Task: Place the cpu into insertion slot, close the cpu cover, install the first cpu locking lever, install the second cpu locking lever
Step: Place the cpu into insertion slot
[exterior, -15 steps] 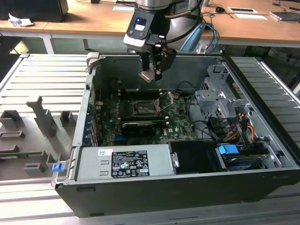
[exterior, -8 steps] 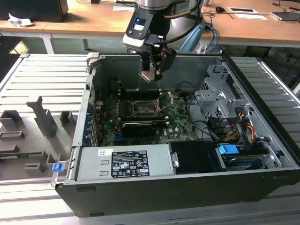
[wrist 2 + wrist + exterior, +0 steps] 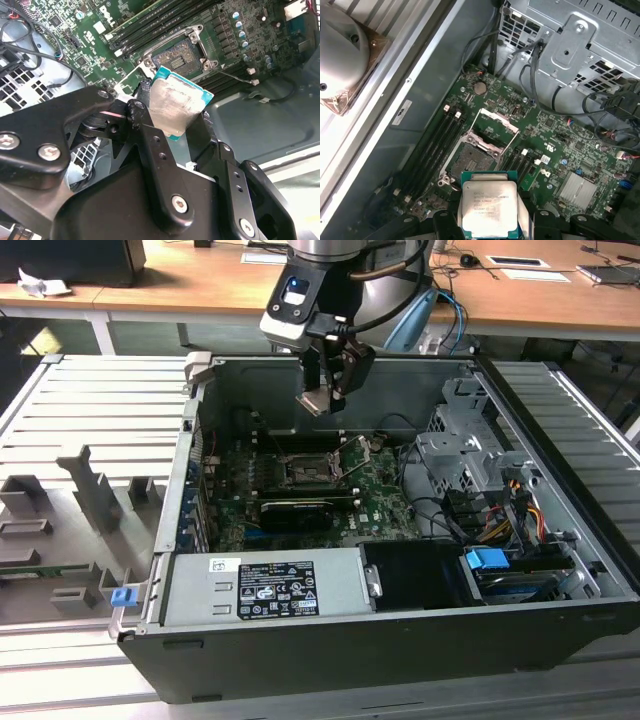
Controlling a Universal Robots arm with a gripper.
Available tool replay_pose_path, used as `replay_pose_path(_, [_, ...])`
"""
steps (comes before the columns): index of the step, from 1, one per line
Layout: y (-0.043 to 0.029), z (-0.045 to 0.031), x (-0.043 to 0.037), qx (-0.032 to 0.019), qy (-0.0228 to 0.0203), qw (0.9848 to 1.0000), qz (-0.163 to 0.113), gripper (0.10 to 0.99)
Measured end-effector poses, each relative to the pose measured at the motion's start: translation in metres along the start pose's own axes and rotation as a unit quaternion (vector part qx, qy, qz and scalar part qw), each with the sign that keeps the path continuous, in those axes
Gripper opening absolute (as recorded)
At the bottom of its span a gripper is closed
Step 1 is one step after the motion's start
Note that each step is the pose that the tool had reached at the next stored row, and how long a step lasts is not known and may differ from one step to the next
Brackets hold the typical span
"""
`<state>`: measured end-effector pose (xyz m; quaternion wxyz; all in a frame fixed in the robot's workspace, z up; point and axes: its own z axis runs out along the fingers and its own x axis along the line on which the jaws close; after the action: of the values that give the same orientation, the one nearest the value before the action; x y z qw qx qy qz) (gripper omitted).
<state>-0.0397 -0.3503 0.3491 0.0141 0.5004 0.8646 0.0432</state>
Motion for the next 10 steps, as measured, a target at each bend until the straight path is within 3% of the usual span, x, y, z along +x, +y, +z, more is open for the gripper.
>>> replay_pose_path(10, [0.0000,0.0002,0.0000,-0.0003,-0.0012,0.9999,0.014,0.529])
